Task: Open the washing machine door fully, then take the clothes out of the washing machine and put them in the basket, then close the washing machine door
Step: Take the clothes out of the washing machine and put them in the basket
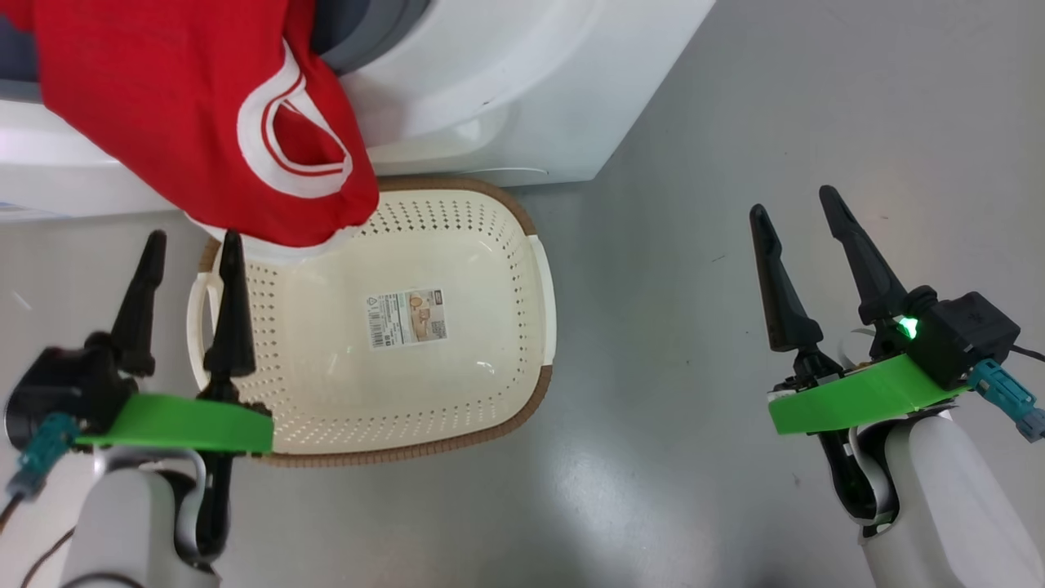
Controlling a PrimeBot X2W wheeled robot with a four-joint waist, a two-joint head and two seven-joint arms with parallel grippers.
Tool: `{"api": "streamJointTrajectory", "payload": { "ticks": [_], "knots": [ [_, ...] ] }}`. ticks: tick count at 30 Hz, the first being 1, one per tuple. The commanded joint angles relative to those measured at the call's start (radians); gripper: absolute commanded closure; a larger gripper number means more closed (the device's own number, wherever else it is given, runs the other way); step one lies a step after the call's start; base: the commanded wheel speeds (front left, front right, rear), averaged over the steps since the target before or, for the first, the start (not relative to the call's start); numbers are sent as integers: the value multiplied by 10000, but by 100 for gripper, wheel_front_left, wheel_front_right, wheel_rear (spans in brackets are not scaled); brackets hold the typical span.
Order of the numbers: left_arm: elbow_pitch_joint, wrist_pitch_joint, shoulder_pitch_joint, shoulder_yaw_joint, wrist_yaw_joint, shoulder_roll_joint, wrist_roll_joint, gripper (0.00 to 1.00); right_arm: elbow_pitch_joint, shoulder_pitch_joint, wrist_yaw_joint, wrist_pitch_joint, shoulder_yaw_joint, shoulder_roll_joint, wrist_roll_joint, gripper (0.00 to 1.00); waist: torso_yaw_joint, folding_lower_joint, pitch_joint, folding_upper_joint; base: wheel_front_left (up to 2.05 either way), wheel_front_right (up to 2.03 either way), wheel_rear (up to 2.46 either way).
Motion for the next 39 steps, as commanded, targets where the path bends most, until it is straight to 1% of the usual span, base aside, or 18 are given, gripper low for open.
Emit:
{"api": "streamJointTrajectory", "payload": {
  "ticks": [1, 13, 20, 29, 39],
  "knots": [
    [-488, -51, 456, 382, -56, 175, 145, 0, -211, 268, 63, -63, 142, 34, -157, 0, 30, 0, -42, 0, 0, 0, 0],
    [-2320, -51, 1830, 664, -56, -4, 205, 0, -218, 377, 63, -63, 11, 33, -248, 0, 128, 0, -83, 0, 0, 0, 0],
    [-2639, -51, 1967, 689, -56, -78, 261, 0, -213, 371, 63, -63, -12, 33, -249, 0, 102, 0, -70, 0, 0, 0, 0],
    [-2522, -51, 1344, 481, -56, -35, 209, 0, -204, 317, 63, -63, 6, 33, -196, 0, 90, 0, -32, 0, 0, 0, 0],
    [-2130, -51, -162, 179, -56, 532, -18, 0, -180, 246, 63, -63, 65, 33, -153, 0, 123, 0, -9, 0, 0, 0, 0]
  ]
}}
